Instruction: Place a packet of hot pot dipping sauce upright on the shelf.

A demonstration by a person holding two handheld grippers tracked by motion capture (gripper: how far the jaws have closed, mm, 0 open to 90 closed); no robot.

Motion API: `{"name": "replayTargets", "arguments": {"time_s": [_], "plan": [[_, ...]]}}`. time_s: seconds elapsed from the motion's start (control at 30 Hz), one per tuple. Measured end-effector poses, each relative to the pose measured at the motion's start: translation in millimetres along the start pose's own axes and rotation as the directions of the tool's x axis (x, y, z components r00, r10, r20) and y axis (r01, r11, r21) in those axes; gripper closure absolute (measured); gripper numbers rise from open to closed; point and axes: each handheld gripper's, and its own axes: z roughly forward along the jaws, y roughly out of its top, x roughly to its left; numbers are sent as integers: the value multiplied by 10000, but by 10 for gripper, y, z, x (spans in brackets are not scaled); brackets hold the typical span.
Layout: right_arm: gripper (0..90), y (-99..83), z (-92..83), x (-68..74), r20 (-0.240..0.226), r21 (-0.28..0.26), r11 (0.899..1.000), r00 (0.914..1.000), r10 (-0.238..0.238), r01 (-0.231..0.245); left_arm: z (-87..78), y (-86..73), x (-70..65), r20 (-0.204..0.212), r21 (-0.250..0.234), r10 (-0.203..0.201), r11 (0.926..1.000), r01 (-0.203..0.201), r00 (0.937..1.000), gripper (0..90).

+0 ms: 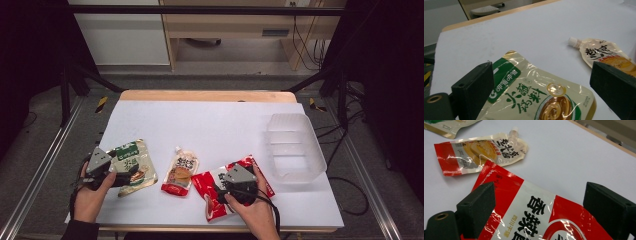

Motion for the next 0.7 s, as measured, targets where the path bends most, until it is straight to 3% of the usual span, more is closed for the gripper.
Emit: {"name": "replayTargets", "arguments": {"time_s": [0.37,0.6,0.7], "plan": [[127,-26,-66,-36,-31,-342,9990,9996,-277,276,-105,-26,371,-508,224,171,9996,-159,9986,54],[112,-37,-101,-55,-32,-113,9999,9999,-122,121,7,-41,616,-665,403,-553,9975,581,9963,60],[91,-54,-128,-76,-279,-200,9998,9996,-11,6,51,-30,665,-657,566,-549,9967,587,9963,71]]}}
